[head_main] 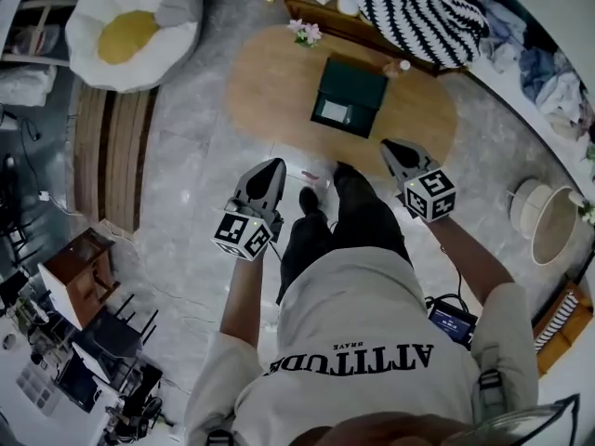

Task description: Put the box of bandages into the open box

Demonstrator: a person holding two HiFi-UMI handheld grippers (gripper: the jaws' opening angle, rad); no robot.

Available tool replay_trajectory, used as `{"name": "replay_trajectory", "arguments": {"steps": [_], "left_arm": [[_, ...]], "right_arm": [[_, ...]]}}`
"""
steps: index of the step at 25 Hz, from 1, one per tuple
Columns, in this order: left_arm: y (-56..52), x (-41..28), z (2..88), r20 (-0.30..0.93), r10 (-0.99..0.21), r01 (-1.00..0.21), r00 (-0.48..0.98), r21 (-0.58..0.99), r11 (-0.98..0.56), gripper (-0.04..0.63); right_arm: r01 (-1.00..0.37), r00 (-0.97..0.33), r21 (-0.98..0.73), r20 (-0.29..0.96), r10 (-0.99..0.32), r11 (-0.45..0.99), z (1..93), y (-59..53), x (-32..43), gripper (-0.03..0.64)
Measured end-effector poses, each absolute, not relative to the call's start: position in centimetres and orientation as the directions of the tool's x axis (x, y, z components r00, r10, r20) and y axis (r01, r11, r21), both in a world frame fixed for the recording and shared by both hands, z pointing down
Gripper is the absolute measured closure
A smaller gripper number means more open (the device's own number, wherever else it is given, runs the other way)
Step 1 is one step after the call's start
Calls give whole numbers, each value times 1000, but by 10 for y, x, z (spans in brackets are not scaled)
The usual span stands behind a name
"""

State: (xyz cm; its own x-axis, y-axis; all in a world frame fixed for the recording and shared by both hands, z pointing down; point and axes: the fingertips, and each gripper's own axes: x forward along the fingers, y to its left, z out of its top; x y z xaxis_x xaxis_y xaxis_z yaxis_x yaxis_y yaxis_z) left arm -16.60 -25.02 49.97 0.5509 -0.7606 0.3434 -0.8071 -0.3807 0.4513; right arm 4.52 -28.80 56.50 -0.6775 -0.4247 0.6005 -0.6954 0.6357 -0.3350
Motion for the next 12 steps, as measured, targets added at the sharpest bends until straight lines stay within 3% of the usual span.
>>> {"name": "replay_trajectory", "arguments": {"steps": [12], "left_arm": [[-115, -208, 441, 329, -686, -760, 649, 324, -563, 574]], "right_arm": [[-785, -609, -259, 494, -621, 563, 467, -153, 20, 594]]}}
